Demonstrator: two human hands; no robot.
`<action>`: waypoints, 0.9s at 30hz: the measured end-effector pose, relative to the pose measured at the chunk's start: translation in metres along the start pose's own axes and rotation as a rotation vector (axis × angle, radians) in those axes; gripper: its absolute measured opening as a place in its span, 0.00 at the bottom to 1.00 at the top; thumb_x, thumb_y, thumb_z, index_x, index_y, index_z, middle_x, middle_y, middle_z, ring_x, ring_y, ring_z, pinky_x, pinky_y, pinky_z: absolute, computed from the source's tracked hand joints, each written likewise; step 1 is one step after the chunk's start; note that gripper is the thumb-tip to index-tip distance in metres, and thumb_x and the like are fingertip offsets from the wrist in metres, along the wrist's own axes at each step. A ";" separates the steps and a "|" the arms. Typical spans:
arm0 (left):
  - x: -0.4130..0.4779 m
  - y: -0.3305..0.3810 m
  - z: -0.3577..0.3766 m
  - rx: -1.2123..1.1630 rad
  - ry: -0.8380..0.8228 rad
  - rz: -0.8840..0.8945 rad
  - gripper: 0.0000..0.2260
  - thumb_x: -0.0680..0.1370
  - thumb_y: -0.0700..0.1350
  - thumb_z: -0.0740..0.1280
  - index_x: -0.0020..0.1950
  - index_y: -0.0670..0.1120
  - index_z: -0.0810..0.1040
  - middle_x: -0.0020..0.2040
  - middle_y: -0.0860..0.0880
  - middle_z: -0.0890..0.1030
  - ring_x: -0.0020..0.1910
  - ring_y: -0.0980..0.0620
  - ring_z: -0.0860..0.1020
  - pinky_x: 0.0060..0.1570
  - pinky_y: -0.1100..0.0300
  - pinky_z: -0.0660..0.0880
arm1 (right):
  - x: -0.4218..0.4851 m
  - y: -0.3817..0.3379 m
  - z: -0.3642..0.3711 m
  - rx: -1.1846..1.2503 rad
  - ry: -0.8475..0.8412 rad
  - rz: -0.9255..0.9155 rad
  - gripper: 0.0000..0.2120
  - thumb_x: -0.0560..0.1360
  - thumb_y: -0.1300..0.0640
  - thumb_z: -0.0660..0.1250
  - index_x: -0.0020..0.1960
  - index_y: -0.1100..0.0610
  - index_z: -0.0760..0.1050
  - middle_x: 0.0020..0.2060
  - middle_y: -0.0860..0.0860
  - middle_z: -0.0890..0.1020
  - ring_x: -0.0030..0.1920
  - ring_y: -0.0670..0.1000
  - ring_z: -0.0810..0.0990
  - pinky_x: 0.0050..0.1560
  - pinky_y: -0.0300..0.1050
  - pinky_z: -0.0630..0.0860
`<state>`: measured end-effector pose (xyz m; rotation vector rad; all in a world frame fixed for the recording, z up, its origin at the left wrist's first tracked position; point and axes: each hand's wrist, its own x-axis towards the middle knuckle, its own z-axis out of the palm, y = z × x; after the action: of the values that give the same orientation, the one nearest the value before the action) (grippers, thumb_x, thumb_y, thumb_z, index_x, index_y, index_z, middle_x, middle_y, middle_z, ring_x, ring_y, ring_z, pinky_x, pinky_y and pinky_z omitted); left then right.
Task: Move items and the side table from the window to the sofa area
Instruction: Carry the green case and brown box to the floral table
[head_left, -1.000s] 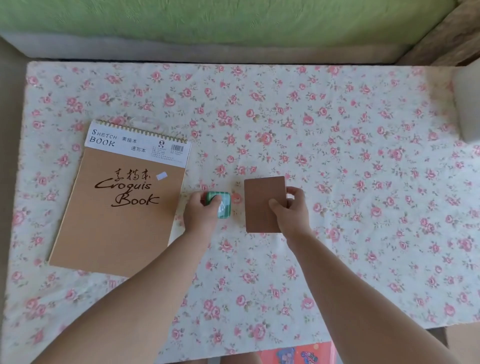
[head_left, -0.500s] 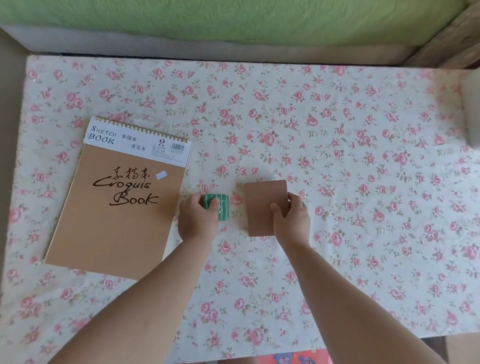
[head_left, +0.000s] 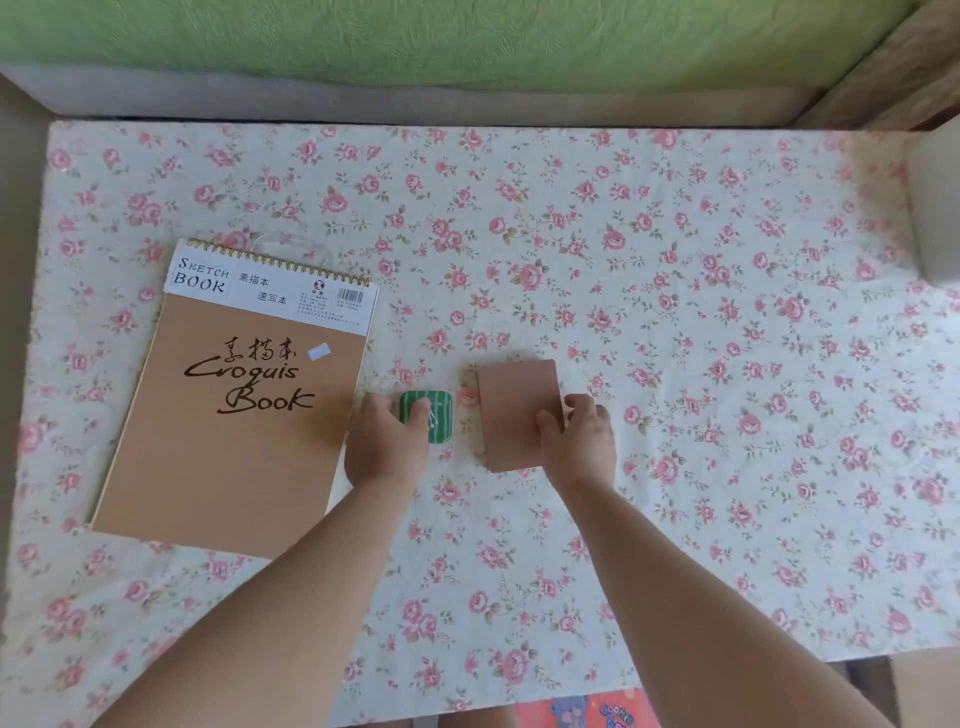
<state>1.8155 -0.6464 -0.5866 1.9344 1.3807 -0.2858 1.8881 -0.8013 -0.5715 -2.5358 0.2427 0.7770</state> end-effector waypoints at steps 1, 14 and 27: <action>-0.002 0.000 -0.003 -0.005 -0.006 -0.013 0.18 0.76 0.54 0.64 0.56 0.40 0.75 0.53 0.42 0.79 0.47 0.42 0.78 0.38 0.56 0.71 | -0.003 0.001 -0.003 0.001 -0.011 0.009 0.21 0.78 0.53 0.61 0.68 0.58 0.65 0.63 0.56 0.71 0.62 0.57 0.72 0.56 0.50 0.72; -0.086 0.060 -0.083 -0.080 -0.010 0.039 0.18 0.78 0.51 0.62 0.61 0.39 0.73 0.59 0.41 0.78 0.56 0.41 0.77 0.50 0.53 0.73 | -0.077 -0.040 -0.083 0.066 -0.013 -0.011 0.20 0.78 0.54 0.60 0.68 0.58 0.65 0.64 0.56 0.71 0.60 0.55 0.74 0.51 0.45 0.72; -0.195 0.106 -0.167 -0.204 -0.153 0.237 0.14 0.78 0.49 0.62 0.59 0.42 0.74 0.56 0.42 0.80 0.54 0.42 0.78 0.48 0.56 0.72 | -0.196 -0.039 -0.179 0.298 0.146 -0.007 0.18 0.78 0.53 0.61 0.66 0.56 0.69 0.62 0.55 0.75 0.57 0.55 0.77 0.55 0.49 0.77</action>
<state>1.7947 -0.6936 -0.3134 1.8432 1.0285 -0.1683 1.8247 -0.8491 -0.3146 -2.3089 0.3692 0.5100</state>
